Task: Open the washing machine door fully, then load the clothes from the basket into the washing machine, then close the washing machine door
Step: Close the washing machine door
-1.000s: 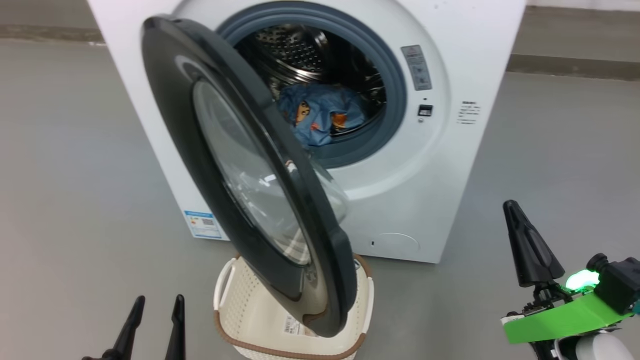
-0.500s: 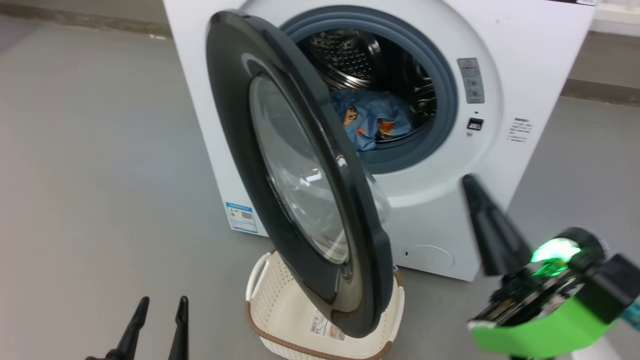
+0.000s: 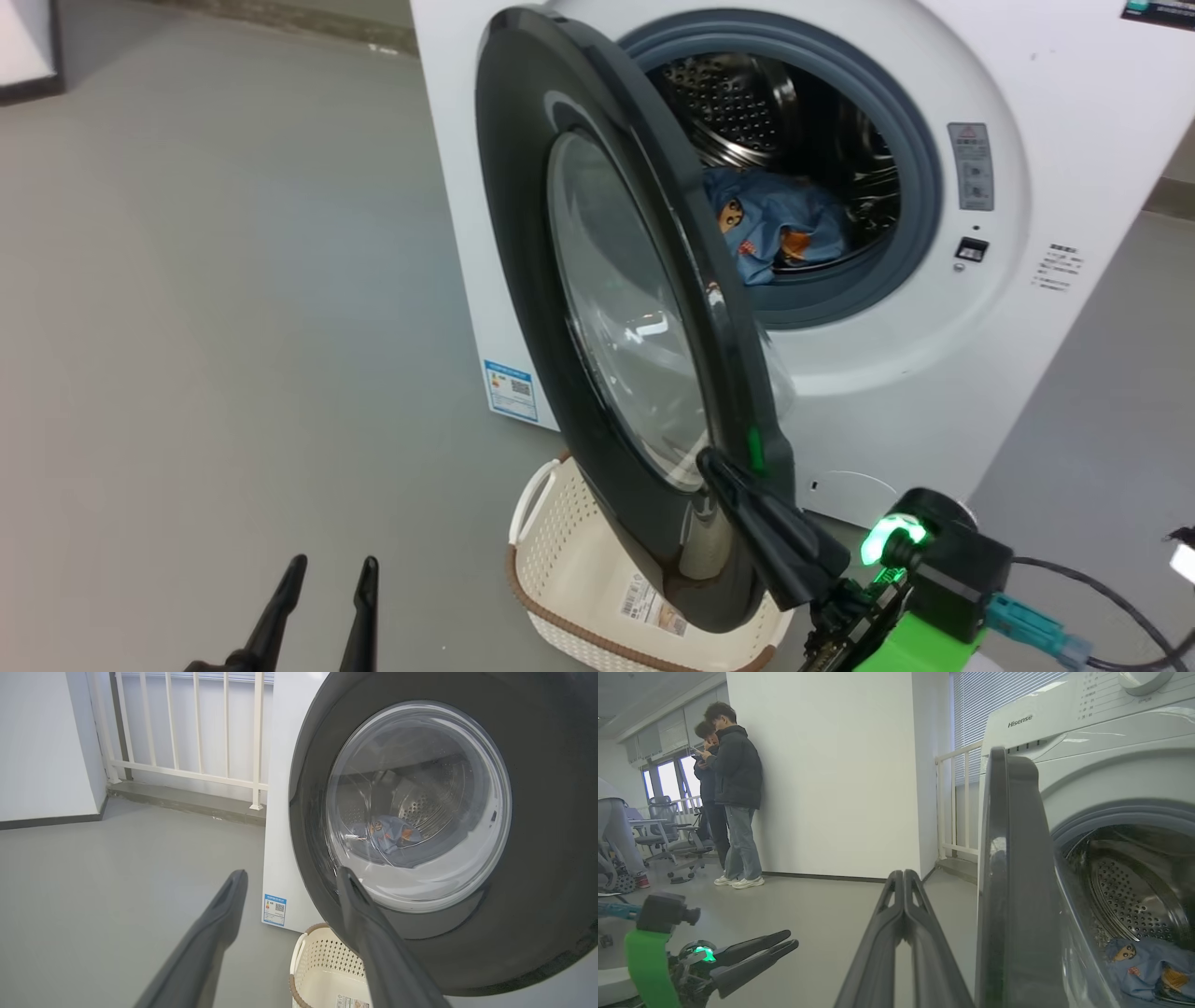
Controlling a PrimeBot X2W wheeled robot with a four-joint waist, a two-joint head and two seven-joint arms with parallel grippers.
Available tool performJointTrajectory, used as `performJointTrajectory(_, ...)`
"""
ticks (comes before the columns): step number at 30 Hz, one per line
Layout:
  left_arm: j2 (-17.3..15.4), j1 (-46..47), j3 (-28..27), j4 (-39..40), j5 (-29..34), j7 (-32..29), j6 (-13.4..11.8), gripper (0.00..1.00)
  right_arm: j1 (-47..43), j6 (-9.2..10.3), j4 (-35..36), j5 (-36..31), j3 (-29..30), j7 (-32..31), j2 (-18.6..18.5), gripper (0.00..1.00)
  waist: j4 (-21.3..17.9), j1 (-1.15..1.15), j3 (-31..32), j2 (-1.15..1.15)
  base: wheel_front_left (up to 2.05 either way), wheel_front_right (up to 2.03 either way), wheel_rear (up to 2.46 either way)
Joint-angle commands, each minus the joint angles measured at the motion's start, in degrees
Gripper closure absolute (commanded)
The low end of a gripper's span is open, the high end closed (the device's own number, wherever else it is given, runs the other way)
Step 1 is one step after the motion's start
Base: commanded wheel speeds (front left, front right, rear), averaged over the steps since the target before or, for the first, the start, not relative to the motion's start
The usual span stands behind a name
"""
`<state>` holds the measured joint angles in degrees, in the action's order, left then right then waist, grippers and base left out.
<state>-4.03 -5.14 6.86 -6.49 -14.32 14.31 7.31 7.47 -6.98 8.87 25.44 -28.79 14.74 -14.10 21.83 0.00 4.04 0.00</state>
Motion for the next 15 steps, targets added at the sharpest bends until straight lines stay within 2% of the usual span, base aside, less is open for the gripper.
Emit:
performJointTrajectory(1, -0.99, 3.06, -1.59, 1.01, -0.69, 0.69, 0.17, 0.0, 2.23, -0.51, 0.46, 0.59, -1.1, 0.26, -0.27, 1.0, 0.86, 0.0, -0.12, 0.0, 0.0, 0.0, 0.0)
performJointTrajectory(15, -1.3, 2.82, -0.62, 0.86, -1.07, 0.69, 0.17, 0.0, 3.77, -0.51, -13.04, 4.66, -5.06, 0.26, -0.62, 1.0, 2.87, 0.0, -0.81, 0.0, 0.0, 0.0, 0.0)
